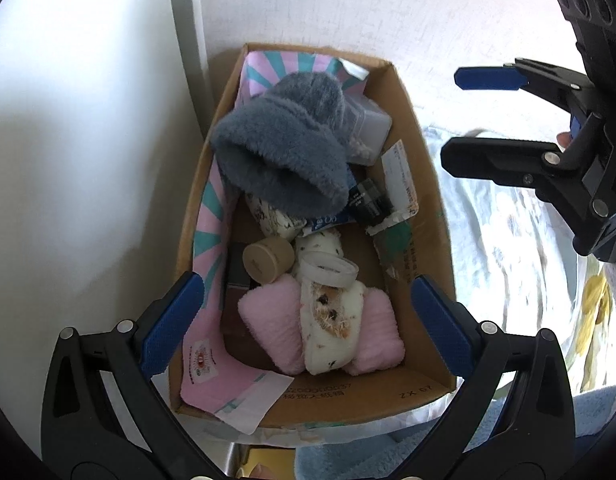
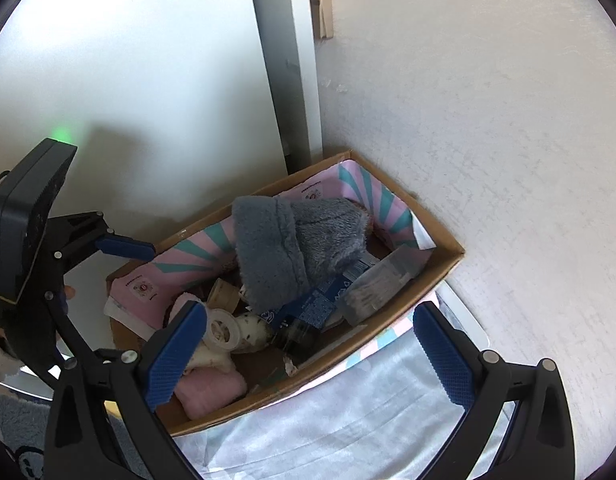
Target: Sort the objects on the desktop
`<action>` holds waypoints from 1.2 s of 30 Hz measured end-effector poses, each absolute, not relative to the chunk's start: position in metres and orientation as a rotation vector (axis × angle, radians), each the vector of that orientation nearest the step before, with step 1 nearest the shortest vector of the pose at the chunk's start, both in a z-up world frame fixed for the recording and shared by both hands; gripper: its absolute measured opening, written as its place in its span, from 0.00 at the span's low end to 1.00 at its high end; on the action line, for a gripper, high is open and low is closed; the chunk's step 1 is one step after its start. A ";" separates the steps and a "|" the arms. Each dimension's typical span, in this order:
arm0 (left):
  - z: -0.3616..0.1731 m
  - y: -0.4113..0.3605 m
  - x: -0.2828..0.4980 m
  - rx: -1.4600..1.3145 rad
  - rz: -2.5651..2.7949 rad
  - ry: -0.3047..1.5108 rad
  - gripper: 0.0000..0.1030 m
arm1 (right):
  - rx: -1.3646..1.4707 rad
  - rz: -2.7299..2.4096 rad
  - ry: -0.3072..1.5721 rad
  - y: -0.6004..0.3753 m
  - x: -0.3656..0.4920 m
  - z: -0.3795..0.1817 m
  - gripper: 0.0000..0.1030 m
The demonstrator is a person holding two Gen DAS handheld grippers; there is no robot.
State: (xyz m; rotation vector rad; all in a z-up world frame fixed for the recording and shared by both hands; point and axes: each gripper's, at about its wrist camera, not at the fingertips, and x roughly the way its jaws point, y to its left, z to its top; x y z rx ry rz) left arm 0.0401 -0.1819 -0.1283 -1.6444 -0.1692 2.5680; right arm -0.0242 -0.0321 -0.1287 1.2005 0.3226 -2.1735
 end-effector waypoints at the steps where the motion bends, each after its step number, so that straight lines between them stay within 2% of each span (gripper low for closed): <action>1: -0.124 -0.180 0.039 -1.642 2.568 -0.161 1.00 | 1.202 -2.178 0.315 -0.030 -0.023 -0.126 1.00; 6: -0.101 -0.179 0.041 -1.594 2.654 -0.050 1.00 | 1.192 -2.258 0.294 -0.012 -0.013 -0.108 1.00; 14: -0.053 -0.171 0.024 -1.538 2.686 -0.060 1.00 | 1.255 -2.517 0.241 0.039 0.002 -0.063 1.00; 22: -0.006 -0.144 0.004 -1.474 2.785 -0.072 1.00 | 1.406 -2.890 -0.084 0.108 0.045 -0.022 1.00; 29: 0.001 -0.112 0.018 -1.404 2.705 -0.209 1.00 | 1.480 -3.008 -0.262 0.139 0.077 -0.021 1.00; 36: 0.002 -0.095 0.035 -1.385 2.740 -0.182 1.00 | 1.507 -3.060 -0.309 0.144 0.103 -0.027 1.00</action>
